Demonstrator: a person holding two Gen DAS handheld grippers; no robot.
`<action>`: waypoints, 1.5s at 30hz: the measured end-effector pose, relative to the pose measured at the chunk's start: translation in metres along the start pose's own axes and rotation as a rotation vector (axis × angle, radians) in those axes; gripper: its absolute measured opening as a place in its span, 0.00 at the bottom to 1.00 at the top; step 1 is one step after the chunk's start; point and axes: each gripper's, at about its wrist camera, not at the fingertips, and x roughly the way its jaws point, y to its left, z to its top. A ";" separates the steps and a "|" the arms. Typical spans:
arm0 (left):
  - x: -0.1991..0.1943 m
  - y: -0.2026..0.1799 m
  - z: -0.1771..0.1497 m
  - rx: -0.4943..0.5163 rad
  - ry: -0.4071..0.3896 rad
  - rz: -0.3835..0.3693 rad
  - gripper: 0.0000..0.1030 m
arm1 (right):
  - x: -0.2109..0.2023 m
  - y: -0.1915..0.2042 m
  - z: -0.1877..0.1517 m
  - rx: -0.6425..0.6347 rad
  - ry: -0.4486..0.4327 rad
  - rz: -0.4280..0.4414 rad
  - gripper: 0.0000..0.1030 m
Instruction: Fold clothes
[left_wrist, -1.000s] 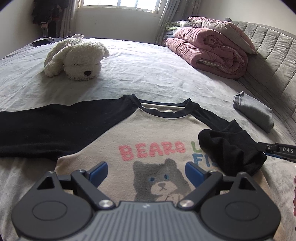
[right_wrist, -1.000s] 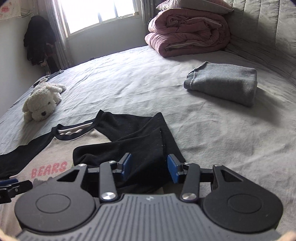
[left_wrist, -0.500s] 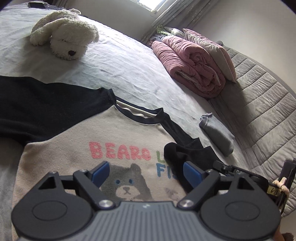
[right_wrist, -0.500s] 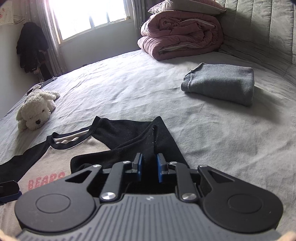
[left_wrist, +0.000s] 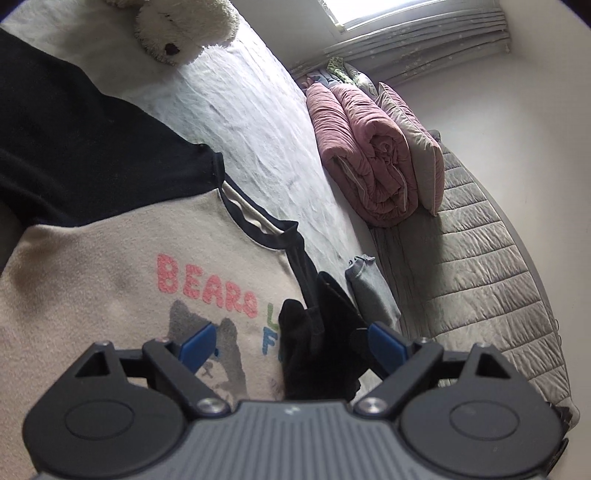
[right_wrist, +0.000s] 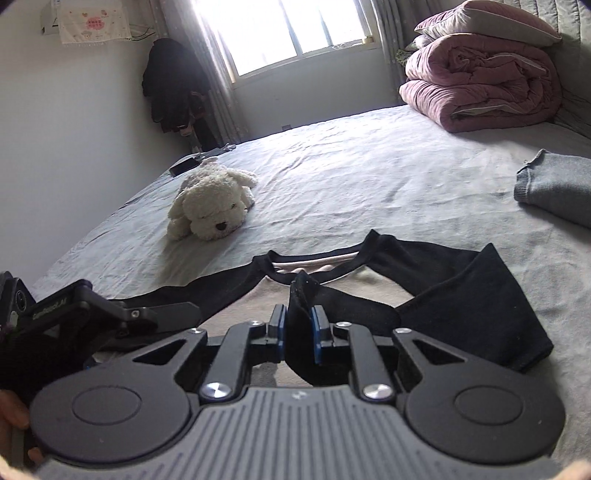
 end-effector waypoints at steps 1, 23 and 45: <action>0.000 0.002 0.001 -0.011 0.002 -0.003 0.88 | 0.003 0.006 -0.003 -0.011 0.013 0.016 0.16; -0.002 -0.029 -0.001 0.367 -0.142 0.323 0.05 | 0.015 0.027 -0.035 0.010 0.128 0.183 0.42; -0.030 -0.010 0.063 0.337 -0.339 0.426 0.05 | 0.020 -0.108 -0.035 0.590 0.071 0.240 0.52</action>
